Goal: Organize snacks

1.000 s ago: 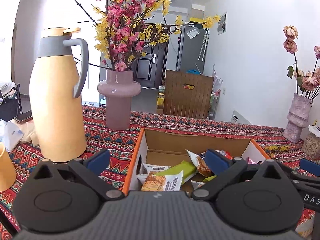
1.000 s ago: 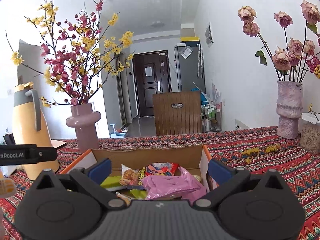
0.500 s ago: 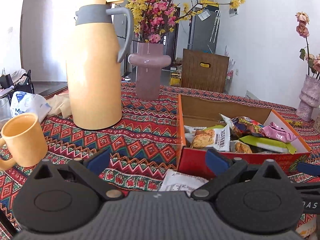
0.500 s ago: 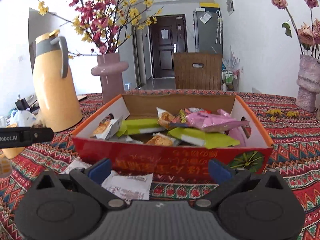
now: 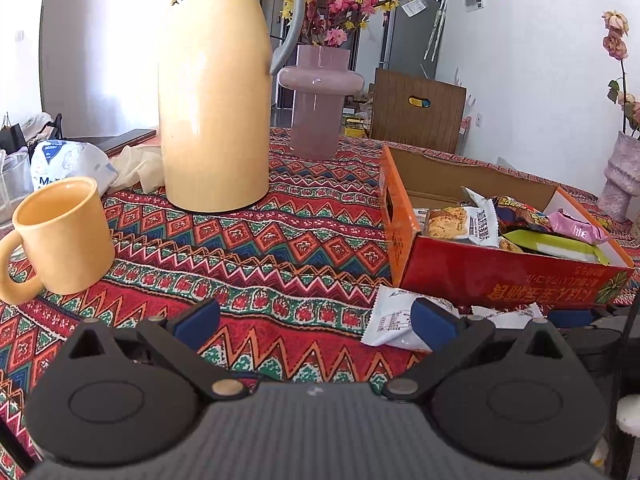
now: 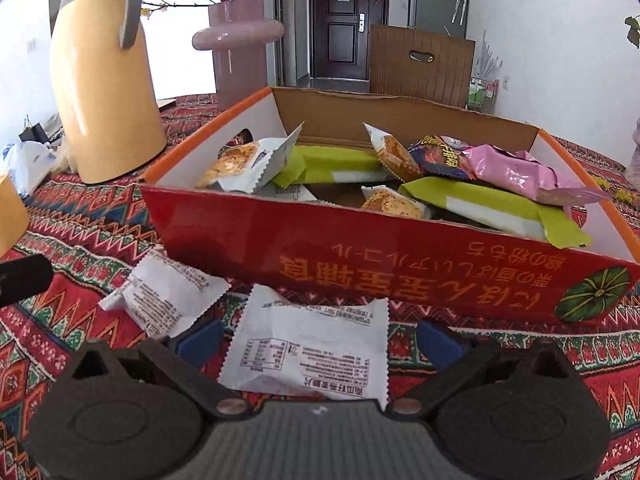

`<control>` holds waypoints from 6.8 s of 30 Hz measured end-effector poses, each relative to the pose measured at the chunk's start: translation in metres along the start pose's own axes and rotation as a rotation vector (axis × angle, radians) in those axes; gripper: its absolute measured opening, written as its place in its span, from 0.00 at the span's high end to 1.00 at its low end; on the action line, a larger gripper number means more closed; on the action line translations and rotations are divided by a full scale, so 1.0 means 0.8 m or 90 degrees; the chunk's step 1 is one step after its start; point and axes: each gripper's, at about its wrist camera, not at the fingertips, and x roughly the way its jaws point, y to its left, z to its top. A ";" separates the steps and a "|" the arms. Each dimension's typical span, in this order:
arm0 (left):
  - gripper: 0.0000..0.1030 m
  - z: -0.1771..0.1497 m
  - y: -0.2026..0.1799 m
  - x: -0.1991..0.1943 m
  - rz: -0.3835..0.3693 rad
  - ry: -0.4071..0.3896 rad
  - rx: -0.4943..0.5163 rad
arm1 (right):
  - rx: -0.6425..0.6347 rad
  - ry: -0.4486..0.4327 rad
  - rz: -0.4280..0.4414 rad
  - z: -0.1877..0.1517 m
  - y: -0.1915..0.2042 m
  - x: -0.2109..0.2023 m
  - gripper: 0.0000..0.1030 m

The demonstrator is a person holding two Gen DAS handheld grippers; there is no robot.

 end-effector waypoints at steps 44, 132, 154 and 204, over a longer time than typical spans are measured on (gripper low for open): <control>0.48 0.009 -0.092 0.065 -0.037 0.102 0.106 | 0.058 -0.098 -0.013 -0.037 -0.096 -0.076 0.52; 0.00 -0.053 -0.109 -0.082 -0.097 0.006 0.090 | 0.069 -0.127 -0.017 -0.107 -0.128 -0.191 0.00; 0.00 -0.054 -0.113 -0.089 -0.104 0.001 0.095 | 0.069 -0.127 -0.016 -0.108 -0.128 -0.191 0.00; 0.00 -0.059 -0.114 -0.092 -0.108 0.005 0.100 | 0.068 -0.125 -0.015 -0.111 -0.127 -0.191 0.00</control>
